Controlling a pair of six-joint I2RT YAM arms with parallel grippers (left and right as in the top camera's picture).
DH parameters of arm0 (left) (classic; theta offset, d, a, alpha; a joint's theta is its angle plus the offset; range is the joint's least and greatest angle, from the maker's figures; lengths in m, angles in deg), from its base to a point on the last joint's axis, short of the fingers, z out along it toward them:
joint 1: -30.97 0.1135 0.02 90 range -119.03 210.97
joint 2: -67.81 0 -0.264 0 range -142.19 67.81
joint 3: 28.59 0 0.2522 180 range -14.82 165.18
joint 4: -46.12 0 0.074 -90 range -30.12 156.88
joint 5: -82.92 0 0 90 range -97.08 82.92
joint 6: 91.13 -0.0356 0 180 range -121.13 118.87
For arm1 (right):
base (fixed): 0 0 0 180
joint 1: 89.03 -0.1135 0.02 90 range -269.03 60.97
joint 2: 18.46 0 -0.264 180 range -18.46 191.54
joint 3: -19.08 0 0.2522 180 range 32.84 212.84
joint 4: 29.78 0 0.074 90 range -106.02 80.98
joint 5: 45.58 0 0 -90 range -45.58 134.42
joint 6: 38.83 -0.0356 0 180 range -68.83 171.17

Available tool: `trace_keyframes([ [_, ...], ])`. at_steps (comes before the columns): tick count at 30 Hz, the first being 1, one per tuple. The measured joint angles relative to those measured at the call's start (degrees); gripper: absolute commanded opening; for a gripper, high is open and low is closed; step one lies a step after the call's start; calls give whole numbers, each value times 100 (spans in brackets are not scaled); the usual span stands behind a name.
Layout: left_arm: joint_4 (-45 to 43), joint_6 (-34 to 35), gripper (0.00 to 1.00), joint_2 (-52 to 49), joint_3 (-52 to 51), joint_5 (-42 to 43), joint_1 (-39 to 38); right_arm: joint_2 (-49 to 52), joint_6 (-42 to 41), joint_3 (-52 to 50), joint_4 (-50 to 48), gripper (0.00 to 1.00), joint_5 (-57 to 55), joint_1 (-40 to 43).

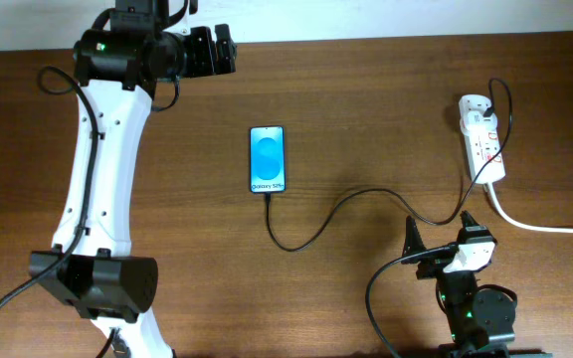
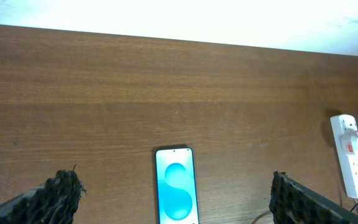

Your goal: Plug charger to phone and switch on socket

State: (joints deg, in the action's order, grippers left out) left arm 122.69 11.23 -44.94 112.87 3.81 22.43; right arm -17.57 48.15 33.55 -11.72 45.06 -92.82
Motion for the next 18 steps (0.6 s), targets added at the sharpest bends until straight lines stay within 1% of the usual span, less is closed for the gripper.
trace_keyframes([
  [5, 0, 2, 100, 0, 0, -2, 0, 0, -2, 0, 2, 99, 0, 0],
  [7, -7, 0, 100, 15, -24, -136, 0, 0, -2, 0, 2, 98, 0, 0],
  [8, -57, -24, 99, 120, -195, -245, 0, -2, 0, 0, 2, 99, 0, 0],
  [9, -131, -118, 99, 389, -564, -367, 0, -4, 0, 0, 2, 98, 0, 0],
  [12, -745, -605, 99, 1451, -1674, -520, 0, -9, -2, 0, 2, 99, 2, 0],
  [13, -988, -953, 100, 2162, -2326, -538, 0, -9, 0, 0, 2, 99, 0, 0],
  [14, -1187, -1150, 100, 2531, -2645, -546, 0, -9, 0, 0, -2, 99, 2, 0],
  [17, -1908, -1923, 99, 3904, -4092, -549, 2, -9, -2, 0, -4, 99, 0, 0],
  [18, -2269, -2100, 99, 4395, -4750, -540, 26, -9, -4, 0, 2, 98, 0, 0],
])
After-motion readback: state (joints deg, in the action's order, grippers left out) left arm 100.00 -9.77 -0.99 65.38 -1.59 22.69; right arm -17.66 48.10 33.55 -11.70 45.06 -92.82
